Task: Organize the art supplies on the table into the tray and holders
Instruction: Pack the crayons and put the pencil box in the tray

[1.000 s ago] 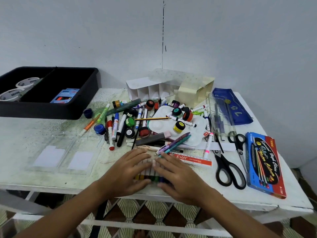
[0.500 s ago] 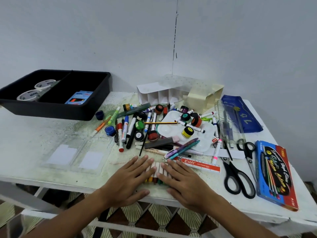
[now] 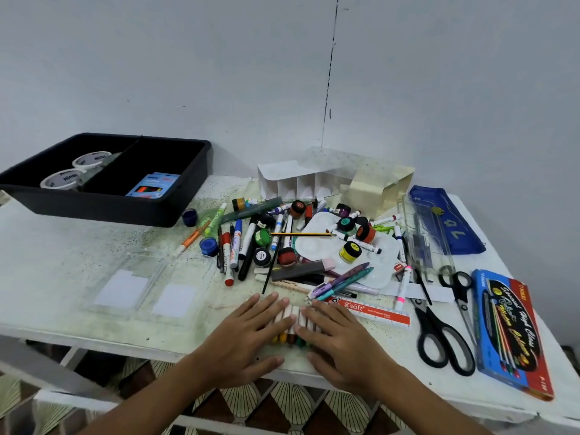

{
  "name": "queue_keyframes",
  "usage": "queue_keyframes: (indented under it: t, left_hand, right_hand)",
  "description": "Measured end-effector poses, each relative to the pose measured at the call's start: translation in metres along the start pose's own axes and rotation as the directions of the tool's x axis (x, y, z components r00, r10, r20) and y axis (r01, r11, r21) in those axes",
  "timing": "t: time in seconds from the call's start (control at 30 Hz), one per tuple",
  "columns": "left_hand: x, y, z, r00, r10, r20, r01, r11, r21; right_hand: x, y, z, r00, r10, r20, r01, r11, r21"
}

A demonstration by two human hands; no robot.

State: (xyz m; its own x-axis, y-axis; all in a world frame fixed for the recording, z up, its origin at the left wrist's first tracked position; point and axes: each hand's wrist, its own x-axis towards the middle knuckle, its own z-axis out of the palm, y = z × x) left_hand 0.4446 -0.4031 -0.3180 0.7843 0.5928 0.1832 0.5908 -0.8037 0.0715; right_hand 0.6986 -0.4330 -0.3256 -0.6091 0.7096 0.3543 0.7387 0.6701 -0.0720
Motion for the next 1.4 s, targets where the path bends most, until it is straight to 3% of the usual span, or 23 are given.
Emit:
queue_keyframes:
  t: [0.23,0.37,0.57,0.67,0.8,1.0,1.2,1.4]
  left_hand:
    - [-0.001,-0.008,0.006,0.998,0.064,0.000,-0.063,0.993,0.101]
    - [0.005,-0.015,0.005,0.996,0.088,-0.031,-0.088,0.996,0.024]
    - [0.052,0.003,-0.019,0.961,0.187,-0.202,-0.228,0.952,-0.203]
    - [0.093,0.030,-0.025,0.954,0.237,-0.186,-0.288,0.901,-0.326]
    - [0.153,0.076,-0.016,0.961,0.265,-0.083,-0.267,0.796,-0.543]
    - [0.228,0.153,0.001,0.968,0.252,-0.001,-0.193,0.738,-0.646]
    - [0.273,0.185,0.020,0.985,0.168,0.027,-0.108,0.742,-0.661]
    - [0.283,0.204,0.024,0.995,0.055,0.079,0.017,0.706,-0.708]
  right_hand:
    - [-0.002,-0.015,0.000,0.998,0.021,0.052,-0.019,0.999,-0.038]
    - [0.002,-0.012,-0.006,0.994,0.085,0.071,-0.094,0.987,0.132]
    - [-0.006,-0.004,-0.034,0.946,0.286,-0.153,-0.255,0.947,0.197]
    - [-0.034,0.010,-0.060,0.851,0.478,-0.219,-0.438,0.875,0.205]
    - [-0.090,0.021,-0.097,0.660,0.708,-0.252,-0.679,0.705,0.205]
    - [-0.170,0.026,-0.124,0.395,0.893,-0.216,-0.883,0.434,0.179]
    - [-0.169,0.063,-0.128,0.224,0.962,-0.158,-0.943,0.255,0.215]
    - [-0.157,0.085,-0.108,0.158,0.972,-0.174,-0.912,0.211,0.352]
